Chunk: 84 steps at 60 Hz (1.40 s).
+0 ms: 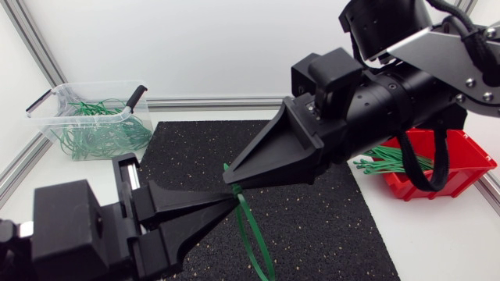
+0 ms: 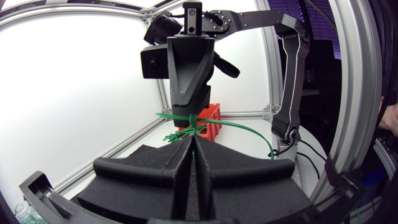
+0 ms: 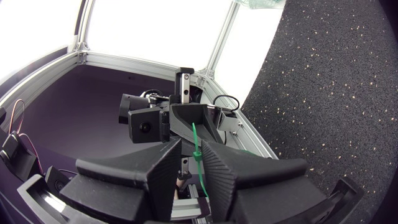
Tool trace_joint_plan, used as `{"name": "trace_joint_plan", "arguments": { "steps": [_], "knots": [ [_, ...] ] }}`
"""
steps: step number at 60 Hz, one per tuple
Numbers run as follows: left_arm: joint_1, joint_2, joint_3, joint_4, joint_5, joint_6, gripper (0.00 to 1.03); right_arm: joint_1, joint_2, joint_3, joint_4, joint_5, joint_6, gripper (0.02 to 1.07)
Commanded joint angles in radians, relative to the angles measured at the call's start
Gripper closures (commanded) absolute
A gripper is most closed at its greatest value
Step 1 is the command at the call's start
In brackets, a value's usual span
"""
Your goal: Take a green cable tie from the red box, thread the tail through the head to close it, then place it in the transparent bin on the left.
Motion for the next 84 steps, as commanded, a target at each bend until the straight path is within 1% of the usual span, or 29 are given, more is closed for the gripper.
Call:
{"name": "trace_joint_plan", "arguments": {
  "steps": [1, 9, 13, 17, 20, 21, 33, 36, 42, 46, 60, 84],
  "knots": [
    [0.002, 0.015, 0.001, 0.012, -0.001, 0.014, 0.99, 0.012, 0.003, -0.019, -0.011, -0.002, -0.021, 0.80],
    [0.002, 0.018, 0.000, 0.015, -0.001, 0.014, 0.99, 0.013, 0.001, -0.022, -0.012, -0.002, -0.022, 0.80],
    [0.002, 0.021, 0.001, 0.015, -0.001, 0.014, 0.99, 0.015, 0.001, -0.026, -0.014, 0.004, -0.032, 0.89],
    [0.000, 0.022, 0.001, 0.015, -0.001, 0.014, 0.99, 0.015, 0.000, -0.028, -0.017, 0.005, -0.033, 0.94],
    [0.000, 0.024, 0.001, 0.017, -0.001, 0.012, 0.99, 0.015, -0.002, -0.031, -0.017, 0.010, -0.036, 1.01],
    [0.000, 0.024, 0.001, 0.017, -0.001, 0.012, 0.99, 0.015, -0.002, -0.033, -0.014, 0.013, -0.038, 1.01],
    [-0.007, 0.031, 0.004, 0.021, -0.001, 0.005, 0.99, 0.007, -0.008, -0.031, -0.014, 0.028, -0.041, 1.01],
    [-0.021, 0.038, 0.007, 0.021, -0.001, 0.000, 0.99, -0.003, 0.000, -0.025, 0.000, 0.048, -0.032, 1.01],
    [-0.075, 0.045, 0.020, 0.017, -0.011, -0.006, 0.99, -0.037, 0.050, -0.003, 0.014, 0.076, -0.019, 1.01],
    [-0.093, 0.053, 0.033, 0.015, -0.025, -0.011, 0.99, -0.054, 0.092, 0.009, 0.012, 0.076, -0.019, 1.01],
    [-0.116, 0.070, 0.047, 0.017, -0.039, -0.018, 0.99, -0.062, 0.122, -0.002, 0.021, 0.082, -0.019, 1.01],
    [-0.119, 0.090, 0.067, 0.020, -0.065, -0.021, 0.99, -0.074, 0.138, -0.037, 0.034, 0.120, -0.024, 1.01]
  ]
}}
